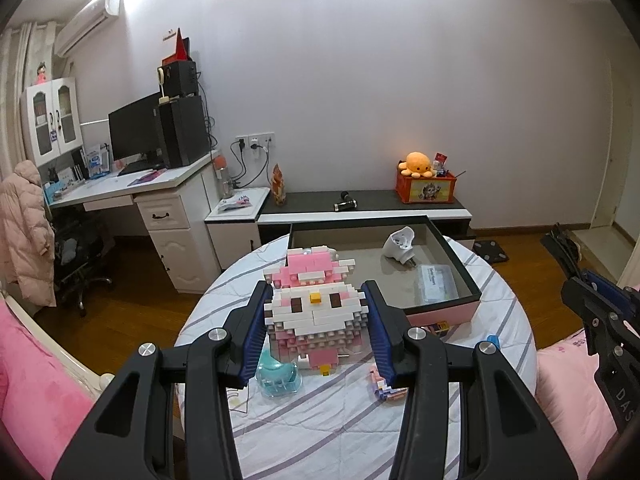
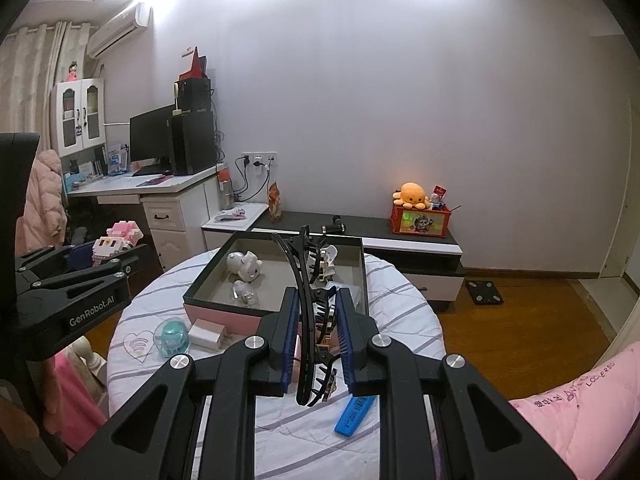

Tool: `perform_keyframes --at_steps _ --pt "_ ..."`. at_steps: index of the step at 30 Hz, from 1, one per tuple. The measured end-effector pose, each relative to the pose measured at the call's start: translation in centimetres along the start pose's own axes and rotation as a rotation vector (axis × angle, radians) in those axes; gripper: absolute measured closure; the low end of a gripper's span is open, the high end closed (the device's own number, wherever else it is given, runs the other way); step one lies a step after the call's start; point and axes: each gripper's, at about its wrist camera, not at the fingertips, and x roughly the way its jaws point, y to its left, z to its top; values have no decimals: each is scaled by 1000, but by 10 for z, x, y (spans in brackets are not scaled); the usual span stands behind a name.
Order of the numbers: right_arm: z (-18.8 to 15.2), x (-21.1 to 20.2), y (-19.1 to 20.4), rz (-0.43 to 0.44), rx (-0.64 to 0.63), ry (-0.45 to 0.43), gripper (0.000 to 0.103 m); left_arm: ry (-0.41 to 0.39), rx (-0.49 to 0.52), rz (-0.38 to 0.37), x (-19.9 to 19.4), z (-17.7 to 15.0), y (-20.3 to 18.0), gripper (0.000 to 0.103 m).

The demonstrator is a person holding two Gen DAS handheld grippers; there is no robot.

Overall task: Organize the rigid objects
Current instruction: 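Lift the block figure with the left tool while the right tool carries the hair clip over the tray, then release the block figure into the tray with the left tool while the right tool releases the hair clip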

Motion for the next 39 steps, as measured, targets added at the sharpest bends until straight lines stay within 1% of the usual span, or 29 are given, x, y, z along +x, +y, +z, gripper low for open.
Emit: perform_keyframes --at_steps 7,11,16,26,31,35,39 --pt "5 12 -4 5 10 9 84 6 4 -10 14 2 0 57" --pt "11 22 -7 -3 19 8 84 10 15 -19 29 10 -2 57" --pt "18 51 -10 -2 30 40 84 27 23 -21 58 21 -6 57" --pt "21 136 -20 27 33 162 84 178 56 -19 151 33 -20 57" --pt "17 182 -25 50 38 235 84 252 74 0 196 32 -26 57" --pt "12 210 -22 72 30 285 84 309 79 -14 223 29 -26 57" --pt "11 232 -15 93 19 317 84 343 88 10 245 26 -25 57"
